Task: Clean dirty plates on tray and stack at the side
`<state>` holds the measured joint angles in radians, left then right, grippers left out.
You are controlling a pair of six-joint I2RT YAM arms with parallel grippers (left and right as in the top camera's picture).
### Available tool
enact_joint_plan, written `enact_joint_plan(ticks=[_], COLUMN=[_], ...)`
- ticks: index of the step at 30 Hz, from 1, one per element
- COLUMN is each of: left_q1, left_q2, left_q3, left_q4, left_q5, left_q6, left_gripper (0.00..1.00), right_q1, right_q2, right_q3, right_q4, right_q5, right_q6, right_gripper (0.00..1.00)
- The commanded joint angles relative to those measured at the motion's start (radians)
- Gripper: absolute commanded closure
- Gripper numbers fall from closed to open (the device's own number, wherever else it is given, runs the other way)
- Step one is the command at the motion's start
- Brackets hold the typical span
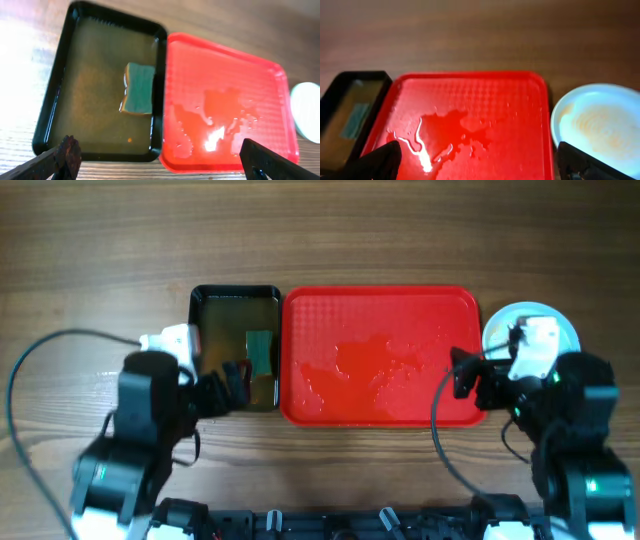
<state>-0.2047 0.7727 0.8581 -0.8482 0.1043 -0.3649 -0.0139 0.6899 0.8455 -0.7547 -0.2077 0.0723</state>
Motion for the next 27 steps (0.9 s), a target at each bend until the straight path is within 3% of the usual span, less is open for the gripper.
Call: enact_joint_plan(ticks=[1, 19, 22, 25, 27], left_q1=[-0.006, -0.006, -0.006, -0.006, -0.006], left_q2=[-0.097, -0.109, -0.109, -0.109, -0.109], left_q3=[-0.021, -0.021, -0.021, -0.021, -0.021], left_q4=[0.004, -0.002, -0.002, -0.002, -0.002], left_q5=[-0.016, -0.016, -0.016, -0.016, -0.016], left_q6=[0.02, 0.02, 0.02, 0.02, 0.02], left_gripper=[0.0, 0.0, 0.0, 0.0, 0.0], right_q1=[0.005, 0.005, 0.011, 0.018, 0.027], right_q2=[-0.035, 0.124, 0.023, -0.208, -0.291], right_q3=[-0.015, -0.029, -0.114, -0.328, -0.388], right_q4=[-0.006, -0.002, 0.184, 0.481, 0.546], right_q5=[0.02, 0.054, 0.019, -0.033, -0.016], right_q6=[-0.018, -0.02, -0.02, -0.012, -0.013], right_gripper=[0.01, 0.01, 0.01, 0.0, 0.0])
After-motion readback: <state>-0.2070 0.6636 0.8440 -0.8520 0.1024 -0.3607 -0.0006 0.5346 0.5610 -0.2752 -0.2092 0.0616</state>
